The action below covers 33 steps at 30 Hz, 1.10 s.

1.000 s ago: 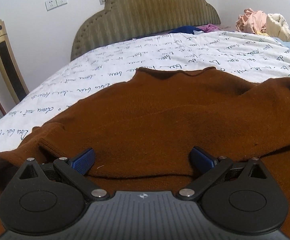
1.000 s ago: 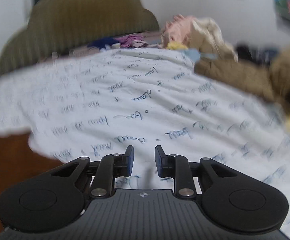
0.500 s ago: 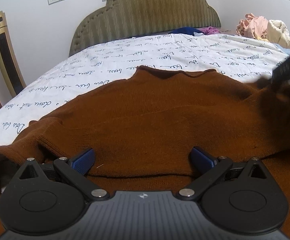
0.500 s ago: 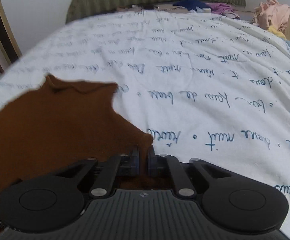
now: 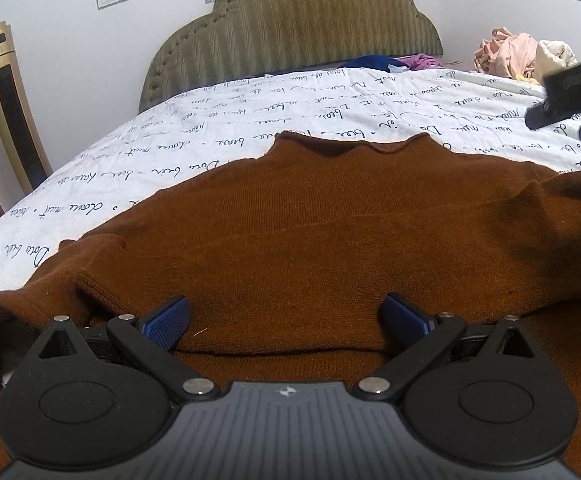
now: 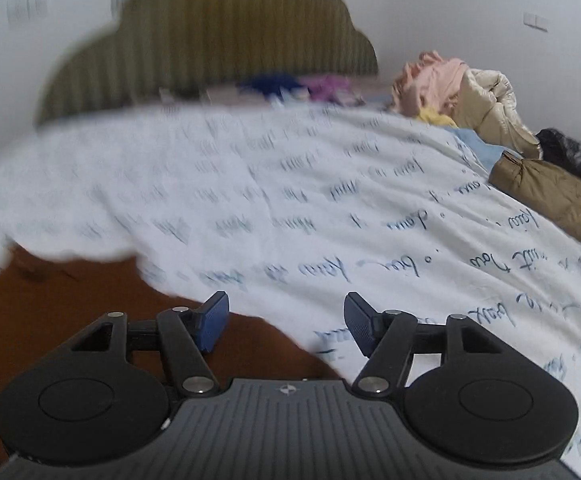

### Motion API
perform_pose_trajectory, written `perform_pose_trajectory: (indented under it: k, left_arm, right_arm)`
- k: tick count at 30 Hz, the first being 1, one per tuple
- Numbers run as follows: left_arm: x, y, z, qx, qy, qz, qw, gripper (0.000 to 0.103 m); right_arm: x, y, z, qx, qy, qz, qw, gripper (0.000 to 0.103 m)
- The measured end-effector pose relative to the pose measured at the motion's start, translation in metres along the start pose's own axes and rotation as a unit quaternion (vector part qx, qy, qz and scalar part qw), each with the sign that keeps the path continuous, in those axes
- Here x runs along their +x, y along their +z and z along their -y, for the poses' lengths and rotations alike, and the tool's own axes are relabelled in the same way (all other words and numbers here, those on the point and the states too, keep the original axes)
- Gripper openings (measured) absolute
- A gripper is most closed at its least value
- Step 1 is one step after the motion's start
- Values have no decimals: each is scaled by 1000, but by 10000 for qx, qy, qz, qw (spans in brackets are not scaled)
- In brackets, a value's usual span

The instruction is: Fold small clothes

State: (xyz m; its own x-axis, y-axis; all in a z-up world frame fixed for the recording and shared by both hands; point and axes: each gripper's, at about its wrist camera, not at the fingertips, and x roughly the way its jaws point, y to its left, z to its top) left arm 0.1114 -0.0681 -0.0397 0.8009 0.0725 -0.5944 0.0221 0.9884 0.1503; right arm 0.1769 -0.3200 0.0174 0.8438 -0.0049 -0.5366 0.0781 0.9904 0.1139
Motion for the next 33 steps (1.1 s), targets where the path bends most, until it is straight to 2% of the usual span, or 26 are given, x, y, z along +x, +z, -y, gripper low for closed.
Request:
perform_pose_trajectory:
  k: [1,3,5,7,8,10,12,13,15,18,23,26,29,31,33]
  left_arm:
    - [0,0,0,-3,-3,0,10000,103]
    - [0,0,0,-11,-8,-6,10000,103]
    - [0,0,0,1,1,-3,10000,103]
    - [0,0,0,1,-7,1,10000,103]
    - [0,0,0,-11,-16,1,10000,103]
    - [0,0,-2,-38,-36,-14,10000,103]
    - [0,0,-1,-31,-29,-13,10000,103]
    - [0,0,-1,-23,-23,-6,10000,103]
    - [0,0,-2,-39,-38,-14,10000,103]
    - [-9,1,-6,-50,-41,-13,10000,103]
    - [-56,-5,-24,-217,278,-40,9994,103]
    - [-95,-15,-54,-569,247,-50,9981,103]
    - [-126,-32,-97,-1200,238,80,9925,103]
    - [-137,-46,-127,-1726,396,109,9841,103]
    - [-138,-60,-160,-2354,446,37,9709,103]
  right_arm:
    - [-8,-4,-2,-32,296,-4,9996,81]
    - [-22,-19,-9,-350,906,-299,9948,90]
    - [-21,-36,-13,-563,1068,-740,9899,92]
    - [-6,-52,-10,-562,822,-1072,9892,94]
    - [0,-57,-5,-458,657,-1105,9906,93]
    - [-11,-56,2,-114,454,-824,9955,90]
    - [-37,-57,-4,65,541,-463,9974,95]
    - [-51,-61,-11,1,627,-269,9977,99]
    - [-67,-75,-25,-238,575,-177,9979,102]
    - [-54,-100,-35,-533,266,-512,9969,103]
    - [-50,-110,-46,-761,72,-321,9966,103]
    - [-52,-113,-42,-678,112,-253,9973,103]
    - [-54,-112,-42,-680,94,-193,9975,103]
    - [-54,-112,-41,-672,100,-183,9975,103]
    - [-54,-112,-40,-644,123,-189,9977,103]
